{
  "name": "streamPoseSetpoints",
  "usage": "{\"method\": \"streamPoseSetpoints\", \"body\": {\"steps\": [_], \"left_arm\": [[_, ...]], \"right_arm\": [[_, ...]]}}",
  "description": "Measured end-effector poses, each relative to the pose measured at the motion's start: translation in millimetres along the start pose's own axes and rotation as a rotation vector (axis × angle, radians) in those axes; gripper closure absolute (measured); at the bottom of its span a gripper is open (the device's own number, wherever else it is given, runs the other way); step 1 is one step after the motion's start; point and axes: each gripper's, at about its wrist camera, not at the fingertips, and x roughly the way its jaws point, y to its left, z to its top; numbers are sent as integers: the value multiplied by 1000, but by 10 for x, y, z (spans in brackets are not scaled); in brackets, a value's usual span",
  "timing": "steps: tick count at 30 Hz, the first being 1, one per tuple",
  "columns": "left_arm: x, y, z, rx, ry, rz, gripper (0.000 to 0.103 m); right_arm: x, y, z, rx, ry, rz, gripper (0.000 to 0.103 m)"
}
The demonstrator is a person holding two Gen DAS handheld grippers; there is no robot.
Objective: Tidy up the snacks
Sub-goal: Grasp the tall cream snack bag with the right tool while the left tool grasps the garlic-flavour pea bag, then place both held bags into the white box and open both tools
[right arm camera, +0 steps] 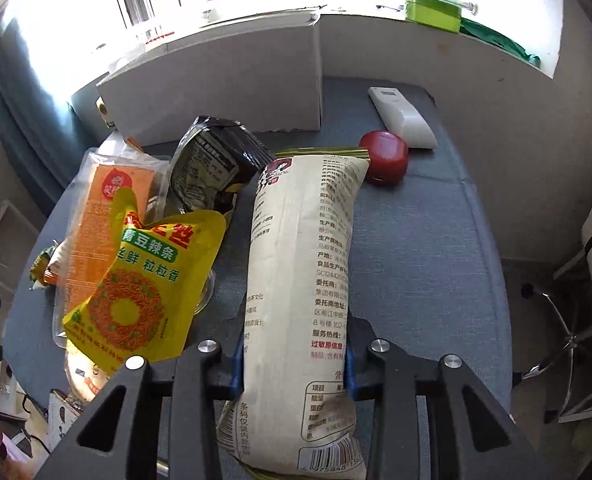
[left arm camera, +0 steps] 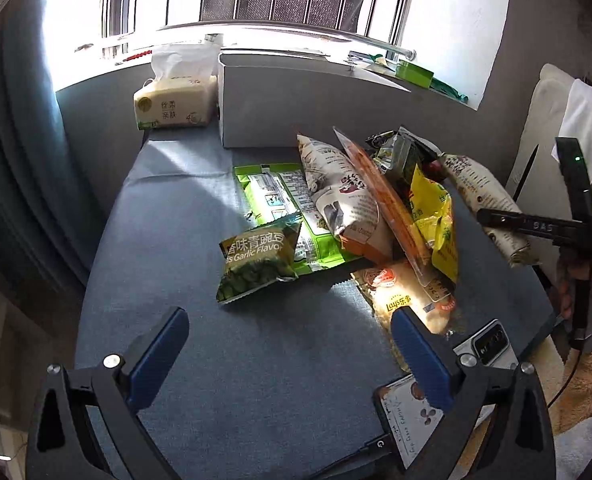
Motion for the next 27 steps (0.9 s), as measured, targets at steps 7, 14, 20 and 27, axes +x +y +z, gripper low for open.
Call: {"method": "streamPoseSetpoints", "body": {"steps": [7, 14, 20, 27], "left_arm": [[390, 214, 263, -55, 61, -45, 0], [666, 432, 367, -158, 113, -76, 18], [433, 389, 340, -132, 47, -59, 52], [23, 265, 578, -108, -112, -112, 53]], "right_arm": [[-662, -192, -287, 104, -163, 78, 64], [-847, -188, -363, 135, -223, 170, 64], [-724, -107, -386, 137, -188, 217, 64], [-555, 15, -207, 125, -177, 287, 64]]}}
